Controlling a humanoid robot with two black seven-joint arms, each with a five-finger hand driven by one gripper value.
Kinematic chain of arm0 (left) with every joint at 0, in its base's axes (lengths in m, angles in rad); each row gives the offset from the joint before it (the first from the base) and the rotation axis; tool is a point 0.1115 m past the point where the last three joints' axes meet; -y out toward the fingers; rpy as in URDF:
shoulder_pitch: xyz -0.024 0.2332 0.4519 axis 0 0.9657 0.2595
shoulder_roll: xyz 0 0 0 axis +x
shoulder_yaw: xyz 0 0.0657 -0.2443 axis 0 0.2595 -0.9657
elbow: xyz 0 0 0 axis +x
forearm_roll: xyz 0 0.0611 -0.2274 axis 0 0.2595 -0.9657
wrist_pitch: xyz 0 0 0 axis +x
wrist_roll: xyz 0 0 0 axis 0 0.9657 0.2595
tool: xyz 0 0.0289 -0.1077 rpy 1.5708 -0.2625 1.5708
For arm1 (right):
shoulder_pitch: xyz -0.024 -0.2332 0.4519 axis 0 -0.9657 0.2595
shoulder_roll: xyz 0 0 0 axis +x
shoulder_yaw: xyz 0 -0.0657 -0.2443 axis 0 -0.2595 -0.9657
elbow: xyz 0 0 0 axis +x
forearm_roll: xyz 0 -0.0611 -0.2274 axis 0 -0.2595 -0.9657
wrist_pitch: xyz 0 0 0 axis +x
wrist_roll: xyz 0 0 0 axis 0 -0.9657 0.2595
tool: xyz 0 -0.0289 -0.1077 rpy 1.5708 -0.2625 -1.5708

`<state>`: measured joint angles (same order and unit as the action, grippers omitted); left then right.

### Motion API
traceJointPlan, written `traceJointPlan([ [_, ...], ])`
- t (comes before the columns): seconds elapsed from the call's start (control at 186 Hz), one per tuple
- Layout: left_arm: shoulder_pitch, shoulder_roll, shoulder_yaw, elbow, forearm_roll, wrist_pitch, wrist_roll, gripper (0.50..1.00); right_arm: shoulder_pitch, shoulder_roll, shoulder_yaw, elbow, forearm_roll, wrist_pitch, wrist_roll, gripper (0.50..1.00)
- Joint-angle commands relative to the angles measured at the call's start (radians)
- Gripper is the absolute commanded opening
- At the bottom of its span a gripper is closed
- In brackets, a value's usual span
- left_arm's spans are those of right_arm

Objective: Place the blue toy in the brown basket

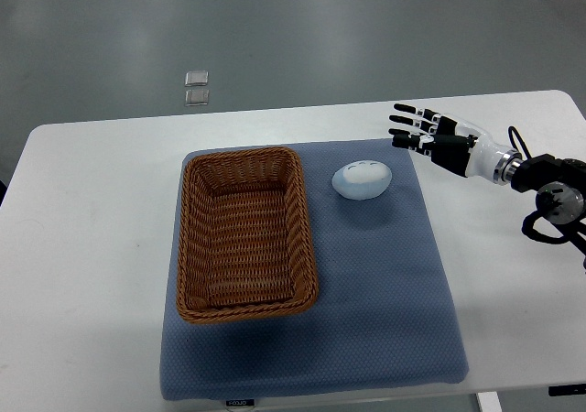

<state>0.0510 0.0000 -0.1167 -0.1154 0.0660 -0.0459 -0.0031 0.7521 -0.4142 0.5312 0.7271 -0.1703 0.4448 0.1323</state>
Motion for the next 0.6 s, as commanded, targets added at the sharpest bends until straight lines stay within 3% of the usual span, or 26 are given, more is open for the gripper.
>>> traceJointPlan([
  [0.0,0.0,0.0,-0.006,-0.001,0.0,0.0,0.0,1.0,0.003,0.0,0.0,0.0,0.0,0.0,0.001,0.913],
  [0.463,-0.007,0.0,0.0,0.002,0.0,-0.003,-0.002,1.0,0.007,0.002,-0.002,0.003,-0.04,0.015,0.004,0.913],
  [0.592,-0.01,0.0,0.002,0.003,0.0,-0.003,-0.002,1.0,0.03,0.003,0.0,0.012,-0.158,0.037,0.05,0.913],
])
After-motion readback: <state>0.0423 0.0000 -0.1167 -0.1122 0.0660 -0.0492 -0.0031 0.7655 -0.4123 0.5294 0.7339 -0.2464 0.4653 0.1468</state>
